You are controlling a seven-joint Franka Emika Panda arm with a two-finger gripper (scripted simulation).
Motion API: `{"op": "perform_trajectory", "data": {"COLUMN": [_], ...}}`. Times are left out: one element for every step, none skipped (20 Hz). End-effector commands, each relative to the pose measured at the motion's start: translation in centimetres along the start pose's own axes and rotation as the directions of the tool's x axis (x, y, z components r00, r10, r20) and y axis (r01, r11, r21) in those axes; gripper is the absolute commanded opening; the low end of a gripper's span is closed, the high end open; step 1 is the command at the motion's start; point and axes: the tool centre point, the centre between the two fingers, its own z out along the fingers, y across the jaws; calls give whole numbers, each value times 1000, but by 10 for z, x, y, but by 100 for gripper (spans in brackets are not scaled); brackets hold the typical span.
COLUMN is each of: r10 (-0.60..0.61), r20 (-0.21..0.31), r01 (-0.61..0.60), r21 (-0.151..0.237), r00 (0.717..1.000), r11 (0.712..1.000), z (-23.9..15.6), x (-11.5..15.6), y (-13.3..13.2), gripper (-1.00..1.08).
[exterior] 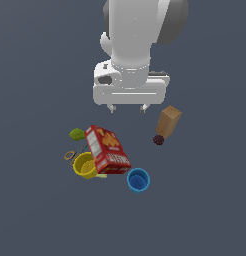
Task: Pick up a designated object from a clutter of objects.
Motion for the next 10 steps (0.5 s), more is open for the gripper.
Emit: {"op": "perform_trajectory", "data": {"r10": [0,-1,-5,-12,-21,-33,-47,-58,-66,-71], "r20": [0,0,1,2,3,5,7,8,9,10], "r01": [0,1,5,12,21,33,47,58,66,71], "r21": [0,0,-1,-1,-2,-3,-4,-5,-6,-6], "r00": [1000,1000,1000,1000,1000,999,999,998,998,997], "r11": [1000,1000,1000,1000,1000,999,999,998,998,997], "z": [0,0,1,2,3,5,7,9,10,11], "x": [0,0,0,0,0,0,0,0,0,0], "y": [0,0,-1,-3,-5,-8,-11,-14,-16,-17], "gripper": [100,100,100,100,100,100,100,100,100,100]}}
